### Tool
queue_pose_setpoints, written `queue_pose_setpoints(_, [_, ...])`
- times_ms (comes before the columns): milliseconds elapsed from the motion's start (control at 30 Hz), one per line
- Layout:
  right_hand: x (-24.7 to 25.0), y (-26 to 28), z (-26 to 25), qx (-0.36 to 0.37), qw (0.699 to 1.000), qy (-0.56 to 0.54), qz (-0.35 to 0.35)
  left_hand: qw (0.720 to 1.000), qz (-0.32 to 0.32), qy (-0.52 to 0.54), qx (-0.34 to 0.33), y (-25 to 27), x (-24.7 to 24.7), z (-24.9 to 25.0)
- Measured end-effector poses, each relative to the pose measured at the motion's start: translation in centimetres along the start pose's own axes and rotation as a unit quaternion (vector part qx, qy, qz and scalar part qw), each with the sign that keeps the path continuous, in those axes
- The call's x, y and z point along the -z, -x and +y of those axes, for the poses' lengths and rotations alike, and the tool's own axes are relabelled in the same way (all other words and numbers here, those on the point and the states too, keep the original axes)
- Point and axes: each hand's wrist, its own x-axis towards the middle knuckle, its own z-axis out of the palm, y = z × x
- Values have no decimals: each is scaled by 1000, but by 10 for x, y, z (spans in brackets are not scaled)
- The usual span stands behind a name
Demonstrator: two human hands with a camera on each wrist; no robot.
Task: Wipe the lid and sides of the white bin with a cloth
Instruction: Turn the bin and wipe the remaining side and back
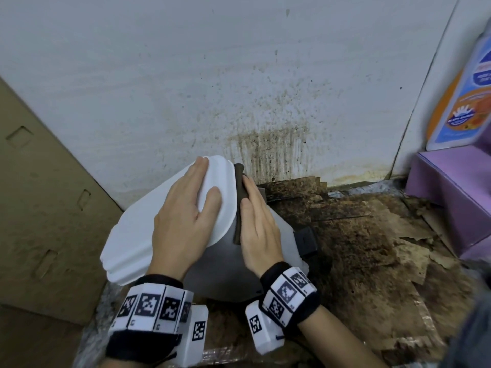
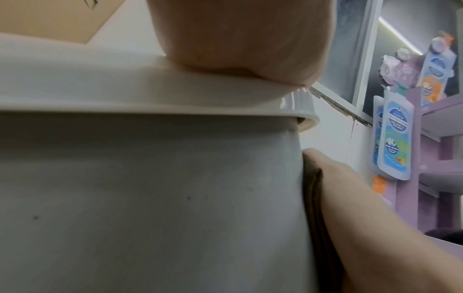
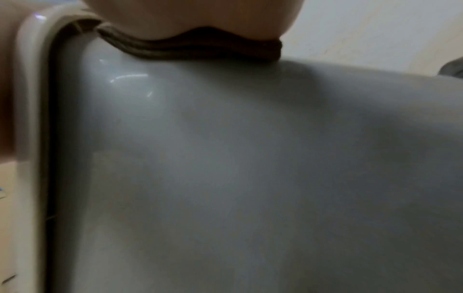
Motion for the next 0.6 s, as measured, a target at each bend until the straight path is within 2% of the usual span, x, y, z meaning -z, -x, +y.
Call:
queue_pose_setpoints(167, [15,1,28,-42,999,-25,-21,1000,0,23,-5,3,2,-2])
queue_pose_setpoints(333, [30,21,66,-161,987,14,20,999,9,34,0,5,7,-6])
queue_pose_setpoints(433, [36,23,71,-232,973,10,14,999,11,34,0,5,8,-6])
queue_pose_setpoints(600, [33,22,67,-230,973,5,12,999,19,26,1,4,7,-7])
